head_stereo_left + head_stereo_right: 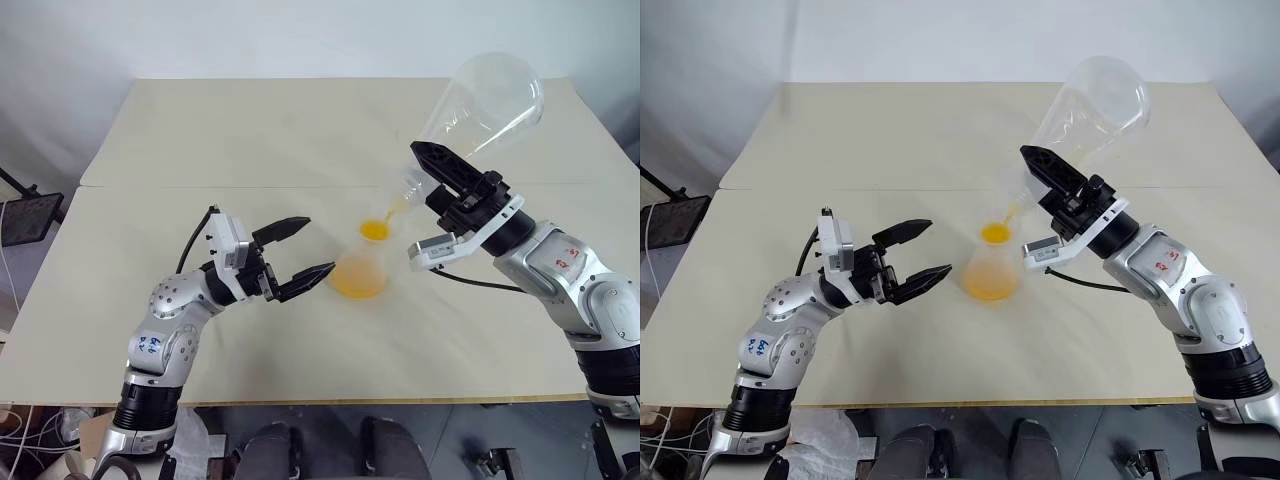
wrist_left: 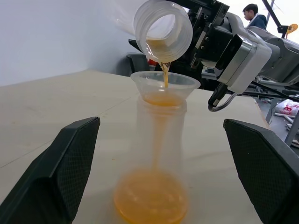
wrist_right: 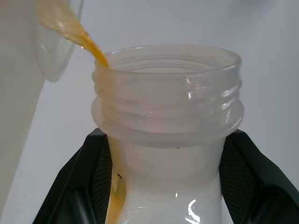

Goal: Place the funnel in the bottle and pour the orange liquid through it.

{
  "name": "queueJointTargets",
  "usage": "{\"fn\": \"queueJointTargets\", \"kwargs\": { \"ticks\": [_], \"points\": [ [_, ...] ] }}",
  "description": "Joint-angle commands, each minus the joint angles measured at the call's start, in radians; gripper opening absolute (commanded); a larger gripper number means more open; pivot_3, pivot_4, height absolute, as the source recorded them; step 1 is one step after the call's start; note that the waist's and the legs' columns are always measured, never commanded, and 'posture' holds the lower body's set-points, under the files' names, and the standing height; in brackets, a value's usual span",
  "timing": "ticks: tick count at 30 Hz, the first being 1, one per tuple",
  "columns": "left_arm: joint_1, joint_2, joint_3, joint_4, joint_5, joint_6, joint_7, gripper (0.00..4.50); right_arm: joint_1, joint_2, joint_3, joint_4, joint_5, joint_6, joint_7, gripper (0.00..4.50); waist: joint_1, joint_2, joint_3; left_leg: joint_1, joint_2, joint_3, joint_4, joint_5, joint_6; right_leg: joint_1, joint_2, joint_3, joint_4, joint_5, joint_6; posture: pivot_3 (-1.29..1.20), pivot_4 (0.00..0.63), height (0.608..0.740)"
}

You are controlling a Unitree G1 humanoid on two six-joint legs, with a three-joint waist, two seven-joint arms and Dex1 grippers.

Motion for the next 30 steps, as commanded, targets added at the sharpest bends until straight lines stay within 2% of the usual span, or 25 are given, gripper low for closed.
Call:
{"fn": "queueJointTargets", "kwargs": {
  "ticks": [1, 14, 20, 23, 26, 29, 30],
  "points": [
    [-0.015, -0.006, 0.002, -0.008, 0.0, -0.023, -0.001, 4.5, -0.01, -0.022, -0.025, -0.036, -0.008, 0.0, -0.027, 2.64, 0.0, 0.0, 0.0, 0.0, 0.0, 0.0, 0.0, 0.0, 0.0, 0.0, 0.0, 0.0, 0.0, 0.0, 0.0, 0.0, 0.15, 0.74],
    [-0.014, -0.007, 0.002, -0.011, 0.002, -0.025, -0.002, 4.5, -0.013, -0.02, -0.021, -0.031, -0.017, -0.007, -0.051, 2.64, 0.0, 0.0, 0.0, 0.0, 0.0, 0.0, 0.0, 0.0, 0.0, 0.0, 0.0, 0.0, 0.0, 0.0, 0.0, 0.0, 0.15, 0.74],
    [-0.012, -0.006, 0.003, -0.014, 0.001, -0.024, -0.002, 4.5, -0.001, 0.0, -0.039, -0.032, 0.062, 0.009, -0.017, 2.64, 0.0, 0.0, 0.0, 0.0, 0.0, 0.0, 0.0, 0.0, 0.0, 0.0, 0.0, 0.0, 0.0, 0.0, 0.0, 0.0, 0.15, 0.74],
    [-0.012, -0.004, 0.005, -0.014, 0.0, -0.023, -0.001, 4.5, 0.01, 0.024, -0.051, -0.023, 0.215, 0.036, 0.061, 2.64, 0.0, 0.0, 0.0, 0.0, 0.0, 0.0, 0.0, 0.0, 0.0, 0.0, 0.0, 0.0, 0.0, 0.0, 0.0, 0.0, 0.15, 0.74],
    [-0.011, 0.0, 0.007, -0.014, 0.0, -0.021, -0.003, 4.5, 0.034, 0.078, -0.084, -0.049, 0.438, 0.119, 0.165, 2.64, 0.001, -0.001, 0.0, 0.0, 0.0, -0.001, 0.0, 0.0, 0.0, 0.001, 0.0, -0.001, 0.0, 0.0, 0.0, 0.0, 0.15, 0.74],
    [-0.01, 0.003, 0.009, -0.014, -0.002, -0.02, -0.005, 4.5, 0.049, 0.119, -0.119, -0.085, 0.565, 0.197, 0.228, 2.64, 0.001, -0.001, 0.0, 0.0, 0.0, -0.002, 0.0, 0.0, 0.0, 0.002, 0.0, -0.001, 0.0, 0.0, 0.0, 0.0, 0.15, 0.74],
    [-0.008, 0.005, 0.01, -0.015, -0.004, -0.018, -0.007, 4.5, 0.069, 0.145, -0.164, -0.1, 0.669, 0.26, 0.254, 2.64, 0.002, -0.001, 0.0, 0.0, 0.0, -0.002, 0.0, 0.0, 0.0, 0.002, 0.0, -0.002, 0.0, 0.0, 0.0, 0.0, 0.15, 0.74]
  ]
}}
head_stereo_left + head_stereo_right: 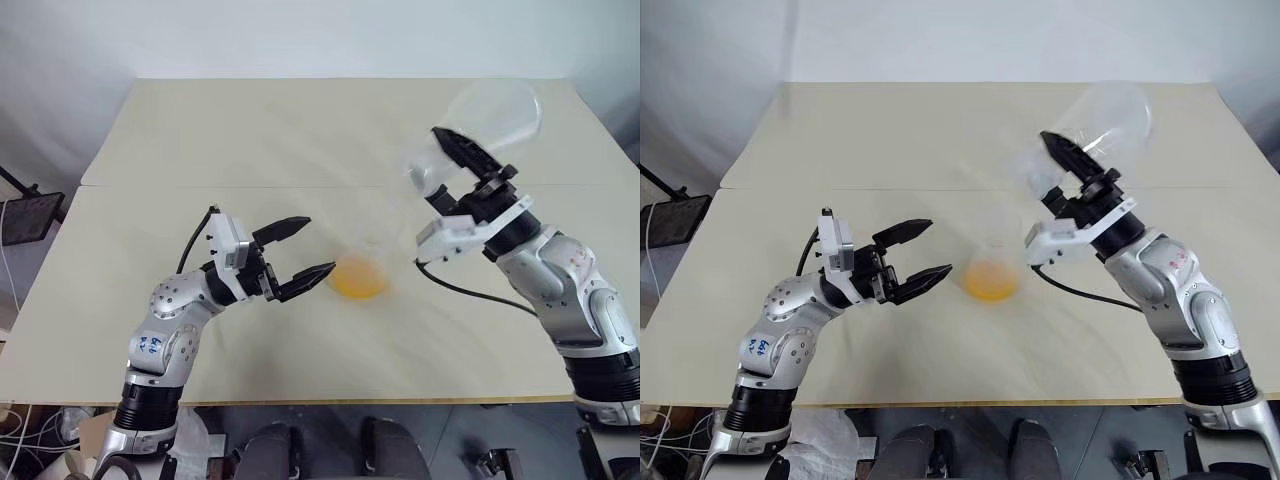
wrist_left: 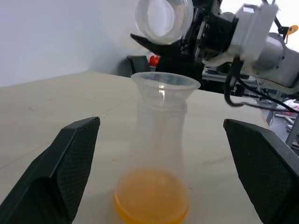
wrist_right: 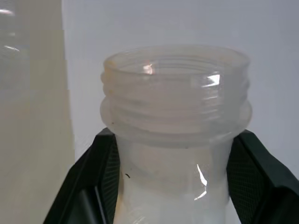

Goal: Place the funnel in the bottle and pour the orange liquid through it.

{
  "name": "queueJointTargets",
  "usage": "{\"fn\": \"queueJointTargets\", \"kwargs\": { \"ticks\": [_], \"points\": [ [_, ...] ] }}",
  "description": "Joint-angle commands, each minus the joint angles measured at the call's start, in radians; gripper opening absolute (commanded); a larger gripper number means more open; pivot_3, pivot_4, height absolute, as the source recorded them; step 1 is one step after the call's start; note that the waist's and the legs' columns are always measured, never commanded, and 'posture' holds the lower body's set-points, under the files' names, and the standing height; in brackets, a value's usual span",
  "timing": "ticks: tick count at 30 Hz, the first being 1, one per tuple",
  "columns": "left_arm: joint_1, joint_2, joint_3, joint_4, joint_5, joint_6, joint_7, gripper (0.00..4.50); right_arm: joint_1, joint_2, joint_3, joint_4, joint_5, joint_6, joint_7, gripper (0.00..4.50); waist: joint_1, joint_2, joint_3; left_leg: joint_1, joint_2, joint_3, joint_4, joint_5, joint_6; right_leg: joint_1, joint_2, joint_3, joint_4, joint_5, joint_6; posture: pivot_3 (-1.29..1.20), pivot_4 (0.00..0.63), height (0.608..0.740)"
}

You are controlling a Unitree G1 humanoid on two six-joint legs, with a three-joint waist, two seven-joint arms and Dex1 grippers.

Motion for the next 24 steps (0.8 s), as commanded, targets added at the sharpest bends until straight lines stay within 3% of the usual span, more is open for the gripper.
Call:
{"fn": "queueJointTargets", "kwargs": {
  "ticks": [1, 3, 8, 17, 24],
  "points": [
    [-0.007, 0.009, 0.01, -0.016, -0.006, -0.015, -0.008, 4.5, 0.03, 0.055, -0.133, -0.087, 0.264, 0.15, 0.07, 2.64, 0.001, 0.0, 0.0, 0.0, 0.0, 0.0, 0.0, 0.0, 0.0, 0.0, 0.0, 0.0, 0.0, 0.0, 0.0, 0.0, 0.15, 0.74],
    [-0.006, 0.014, 0.011, -0.016, -0.008, -0.012, -0.013, 4.5, 0.07, 0.098, -0.219, -0.103, 0.444, 0.257, 0.11, 2.64, 0.005, 0.0, 0.0, 0.0, 0.0, -0.002, 0.0, 0.0, 0.0, 0.001, 0.0, -0.001, 0.0, 0.0, 0.0, 0.0, 0.15, 0.74],
    [-0.007, 0.021, 0.012, -0.012, -0.009, -0.009, -0.017, 4.5, 0.116, 0.168, -0.369, -0.087, 0.659, 0.491, 0.094, 2.64, 0.003, 0.0, 0.0, 0.0, -0.001, -0.003, 0.0, 0.0, 0.001, 0.002, -0.001, -0.002, 0.001, 0.0, 0.0, 0.0, 0.15, 0.74],
    [-0.018, 0.025, 0.013, -0.011, -0.011, 0.002, -0.02, 4.5, 0.121, 0.152, -0.504, 0.014, 0.727, 0.59, 0.029, 2.64, 0.002, 0.0, 0.0, 0.0, -0.001, -0.002, 0.0, 0.0, 0.001, 0.001, -0.001, -0.001, 0.002, 0.0, 0.0, 0.0, 0.15, 0.74],
    [-0.034, 0.029, 0.011, 0.002, -0.017, 0.014, -0.034, 4.5, 0.112, 0.178, -0.569, 0.167, 0.808, 0.504, 0.049, 2.64, 0.002, 0.0, 0.0, 0.0, -0.002, -0.002, 0.0, 0.0, 0.001, 0.001, -0.001, -0.001, 0.002, 0.0, 0.0, 0.0, 0.15, 0.74]
  ]
}}
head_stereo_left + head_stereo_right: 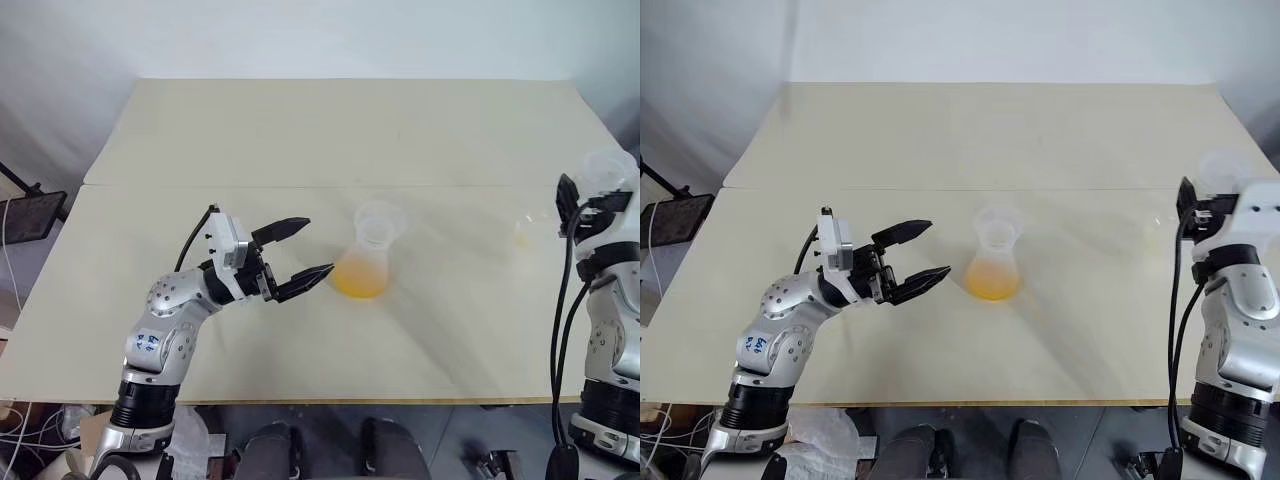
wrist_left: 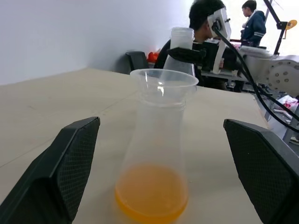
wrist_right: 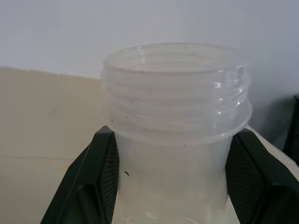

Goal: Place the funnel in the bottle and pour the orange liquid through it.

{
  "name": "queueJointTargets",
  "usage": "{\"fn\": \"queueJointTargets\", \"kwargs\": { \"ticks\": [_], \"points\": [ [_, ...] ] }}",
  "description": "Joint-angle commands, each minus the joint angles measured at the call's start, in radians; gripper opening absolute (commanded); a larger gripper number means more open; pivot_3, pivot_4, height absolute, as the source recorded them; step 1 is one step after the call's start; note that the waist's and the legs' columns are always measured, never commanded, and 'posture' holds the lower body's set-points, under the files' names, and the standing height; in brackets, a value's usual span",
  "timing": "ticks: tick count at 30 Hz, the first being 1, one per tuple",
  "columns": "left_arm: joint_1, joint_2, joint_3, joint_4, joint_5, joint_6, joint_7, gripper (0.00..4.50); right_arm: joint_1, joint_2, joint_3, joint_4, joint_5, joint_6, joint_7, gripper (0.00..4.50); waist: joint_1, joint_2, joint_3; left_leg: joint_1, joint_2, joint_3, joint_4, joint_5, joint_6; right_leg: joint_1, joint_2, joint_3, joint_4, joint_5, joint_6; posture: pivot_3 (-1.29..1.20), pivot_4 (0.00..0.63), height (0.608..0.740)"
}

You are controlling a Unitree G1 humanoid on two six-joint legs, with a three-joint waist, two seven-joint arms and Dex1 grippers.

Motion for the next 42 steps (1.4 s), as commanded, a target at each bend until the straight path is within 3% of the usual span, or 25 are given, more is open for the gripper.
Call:
{"fn": "queueJointTargets", "kwargs": {
  "ticks": [1, 9, 15, 23, 31, 36, 42],
  "points": [
    [-0.026, 0.011, 0.007, -0.006, -0.016, 0.003, -0.014, 4.5, -0.003, -0.012, -0.029, 0.032, 0.037, -0.071, 0.029, 2.64, -0.001, 0.0, 0.0, 0.0, 0.0, 0.0, 0.0, 0.0, 0.0, 0.0, 0.0, 0.0, 0.0, 0.0, 0.0, 0.0, 0.15, 0.74],
    [-0.051, 0.008, 0.002, 0.012, -0.018, 0.015, -0.033, 4.5, 0.001, 0.006, -0.035, 0.186, 0.093, -0.181, 0.089, 2.64, -0.001, 0.0, 0.0, 0.001, 0.0, 0.001, 0.0, 0.0, 0.0, 0.0, 0.0, 0.001, 0.0, 0.0, 0.0, 0.0, 0.15, 0.74],
    [-0.048, 0.01, 0.006, 0.008, -0.018, 0.02, -0.038, 4.5, 0.052, -0.006, -0.051, 0.136, 0.125, -0.185, 0.081, 4.45, 0.0, 0.0, 0.0, 0.001, 0.0, 0.001, 0.0, 0.0, 0.0, 0.0, 0.0, 0.001, 0.0, 0.0, 0.0, 0.0, 0.15, 0.74],
    [-0.039, 0.018, 0.015, 0.012, -0.017, 0.017, -0.046, 4.5, 0.155, -0.03, -0.097, -0.022, 0.184, -0.141, 0.069, 4.45, 0.001, 0.0, 0.0, 0.001, 0.0, 0.001, 0.0, 0.0, 0.0, 0.0, 0.0, 0.001, 0.0, 0.0, 0.0, 0.0, 0.15, 0.74],
    [-0.031, 0.045, 0.033, 0.033, -0.013, 0.013, -0.06, 4.5, 0.209, 0.004, -0.208, -0.121, 0.209, -0.236, 0.004, 4.45, 0.001, 0.0, 0.0, 0.001, 0.0, 0.001, 0.0, 0.0, 0.0, 0.0, 0.0, 0.002, 0.0, 0.0, 0.0, 0.0, 0.15, 0.74],
    [-0.021, 0.077, 0.046, 0.051, -0.008, 0.001, -0.084, 4.5, 0.219, -0.014, -0.178, -0.196, 0.282, -0.223, 0.075, 4.45, -0.001, 0.0, 0.0, 0.001, 0.001, 0.001, 0.0, 0.0, 0.0, 0.0, 0.0, 0.002, 0.0, 0.0, 0.0, 0.0, 0.15, 0.74],
    [-0.012, 0.081, 0.046, 0.042, -0.008, -0.001, -0.081, 4.5, 0.189, -0.002, -0.149, -0.113, 0.302, -0.218, 0.103, 4.45, 0.003, 0.0, 0.0, 0.001, 0.001, 0.001, 0.0, 0.0, 0.0, 0.0, 0.0, 0.003, 0.0, 0.0, 0.0, 0.0, 0.15, 0.74]
  ]
}}
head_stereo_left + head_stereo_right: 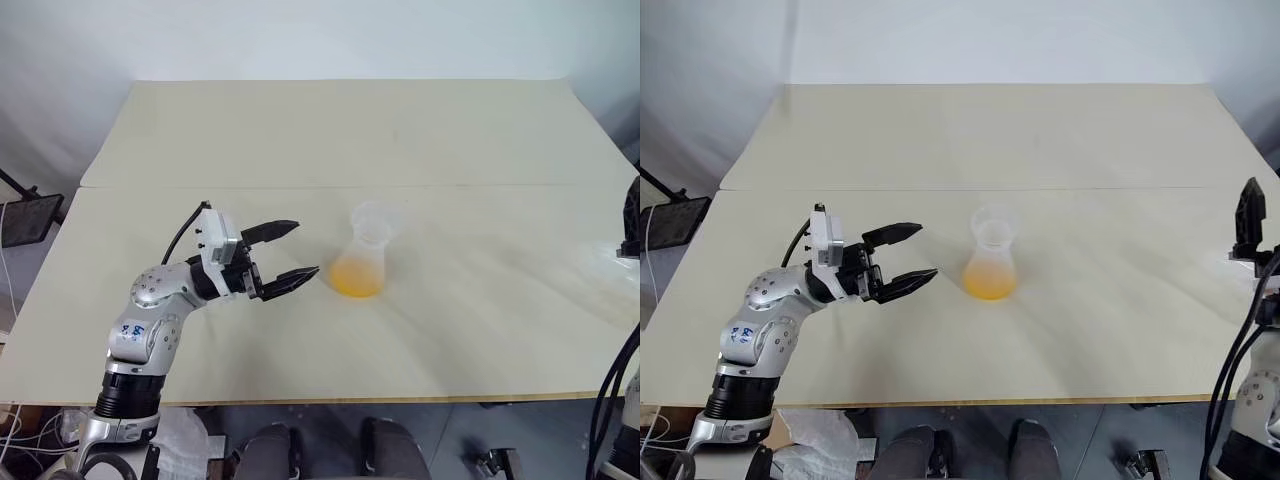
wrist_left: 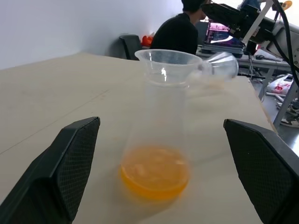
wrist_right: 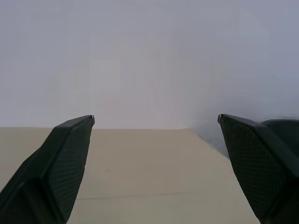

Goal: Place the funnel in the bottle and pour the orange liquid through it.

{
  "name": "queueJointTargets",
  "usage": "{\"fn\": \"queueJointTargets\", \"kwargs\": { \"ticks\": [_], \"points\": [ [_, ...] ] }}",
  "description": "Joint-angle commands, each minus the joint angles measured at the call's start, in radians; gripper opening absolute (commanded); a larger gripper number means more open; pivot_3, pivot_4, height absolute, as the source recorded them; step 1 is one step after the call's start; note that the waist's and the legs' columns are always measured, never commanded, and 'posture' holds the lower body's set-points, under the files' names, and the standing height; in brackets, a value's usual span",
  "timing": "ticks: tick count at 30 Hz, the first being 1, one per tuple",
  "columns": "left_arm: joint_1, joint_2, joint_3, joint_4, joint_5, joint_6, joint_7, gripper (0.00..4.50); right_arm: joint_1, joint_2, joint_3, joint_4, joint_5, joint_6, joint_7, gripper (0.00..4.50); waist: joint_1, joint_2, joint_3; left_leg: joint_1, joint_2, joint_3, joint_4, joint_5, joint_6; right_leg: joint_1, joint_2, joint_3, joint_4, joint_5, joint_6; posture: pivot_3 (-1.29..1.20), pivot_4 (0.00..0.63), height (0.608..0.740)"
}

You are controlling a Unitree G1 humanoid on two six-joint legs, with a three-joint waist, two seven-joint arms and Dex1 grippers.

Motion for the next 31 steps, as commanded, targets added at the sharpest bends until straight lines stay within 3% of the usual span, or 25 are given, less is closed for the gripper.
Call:
{"fn": "queueJointTargets", "kwargs": {
  "ticks": [1, 9, 14, 18, 24, 31],
  "points": [
    [0.011, 0.006, 0.016, -0.025, -0.007, -0.014, 0.0, 4.5, -0.014, 0.001, -0.004, 0.038, 0.008, -0.025, 0.013, 4.45, 0.003, 0.0, 0.0, 0.0, 0.0, 0.0, 0.0, 0.0, 0.0, 0.0, 0.0, 0.0, 0.0, 0.0, 0.0, 0.0, 0.15, 0.74],
    [0.037, 0.019, 0.03, -0.047, -0.017, -0.002, 0.002, 4.5, -0.028, -0.014, 0.03, 0.01, 0.043, -0.046, 0.076, 4.45, -0.001, 0.0, 0.0, 0.0, 0.0, 0.0, 0.0, 0.0, 0.0, 0.0, 0.0, 0.0, 0.0, 0.0, 0.0, 0.0, 0.15, 0.74],
    [0.061, 0.09, 0.038, -0.04, 0.02, 0.004, -0.007, 4.5, 0.049, -0.125, 0.159, -0.138, 0.099, 0.05, 0.295, 4.45, -0.001, 0.0, 0.0, 0.0, 0.0, 0.0, 0.0, 0.0, 0.0, 0.0, 0.0, 0.0, 0.0, 0.0, 0.0, 0.0, 0.15, 0.74],
    [0.091, 0.137, 0.068, -0.045, 0.026, 0.006, 0.008, 4.5, 0.128, -0.17, 0.233, -0.188, 0.075, 0.0, 0.472, 4.45, 0.002, 0.0, 0.0, 0.0, 0.0, 0.0, 0.0, 0.0, 0.0, 0.0, 0.0, 0.0, 0.0, 0.0, 0.0, 0.0, 0.15, 0.74],
    [0.15, 0.162, 0.1, -0.076, 0.036, -0.017, 0.015, 4.5, 0.276, -0.24, 0.25, -0.147, 0.077, -0.067, 0.761, 4.45, 0.015, -0.001, 0.0, 0.0, -0.001, 0.0, 0.0, -0.001, 0.001, 0.001, -0.001, 0.0, -0.002, 0.0, 0.001, 0.0, 0.15, 0.74],
    [0.209, 0.174, 0.128, -0.122, 0.029, -0.021, 0.016, 4.5, 0.262, -0.245, 0.217, -0.012, 0.042, -0.162, 0.83, 4.45, 0.016, -0.002, 0.0, 0.001, 0.0, 0.001, 0.0, -0.001, 0.001, 0.001, -0.001, 0.0, -0.002, 0.0, 0.001, 0.0, 0.15, 0.74]
  ]
}}
